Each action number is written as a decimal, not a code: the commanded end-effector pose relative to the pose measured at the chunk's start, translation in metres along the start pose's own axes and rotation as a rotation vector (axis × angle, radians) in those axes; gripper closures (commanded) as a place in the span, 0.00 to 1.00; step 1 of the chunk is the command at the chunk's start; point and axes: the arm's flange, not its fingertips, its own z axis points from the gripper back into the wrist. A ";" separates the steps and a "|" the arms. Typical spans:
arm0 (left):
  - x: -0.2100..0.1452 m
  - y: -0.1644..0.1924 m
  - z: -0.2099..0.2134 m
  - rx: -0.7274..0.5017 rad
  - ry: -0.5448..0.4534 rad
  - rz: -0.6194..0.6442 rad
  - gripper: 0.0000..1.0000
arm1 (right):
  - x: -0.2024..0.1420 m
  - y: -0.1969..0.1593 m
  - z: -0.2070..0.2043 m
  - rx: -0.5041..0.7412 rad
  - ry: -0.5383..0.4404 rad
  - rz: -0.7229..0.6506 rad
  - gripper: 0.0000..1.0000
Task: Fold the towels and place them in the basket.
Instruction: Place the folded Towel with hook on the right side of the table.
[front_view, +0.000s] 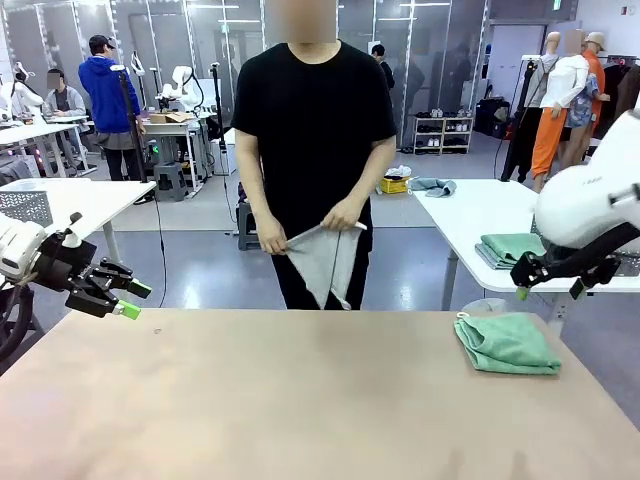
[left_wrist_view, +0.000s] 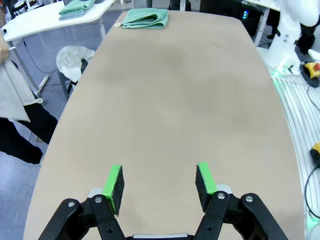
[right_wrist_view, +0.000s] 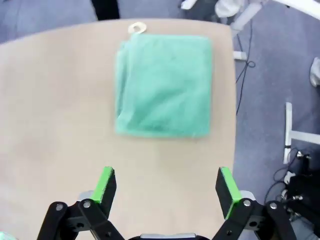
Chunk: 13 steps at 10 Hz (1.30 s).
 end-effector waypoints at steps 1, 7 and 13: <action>0.000 -0.001 0.001 0.002 -0.002 -0.012 0.27 | -0.032 0.014 0.050 0.030 0.016 0.030 0.00; 0.000 -0.001 0.001 0.002 -0.002 -0.012 0.27 | -0.069 0.014 0.081 0.133 -0.056 0.189 0.00; 0.000 -0.001 0.001 0.002 -0.002 -0.012 0.27 | -0.066 0.013 0.095 0.102 -0.021 0.178 0.00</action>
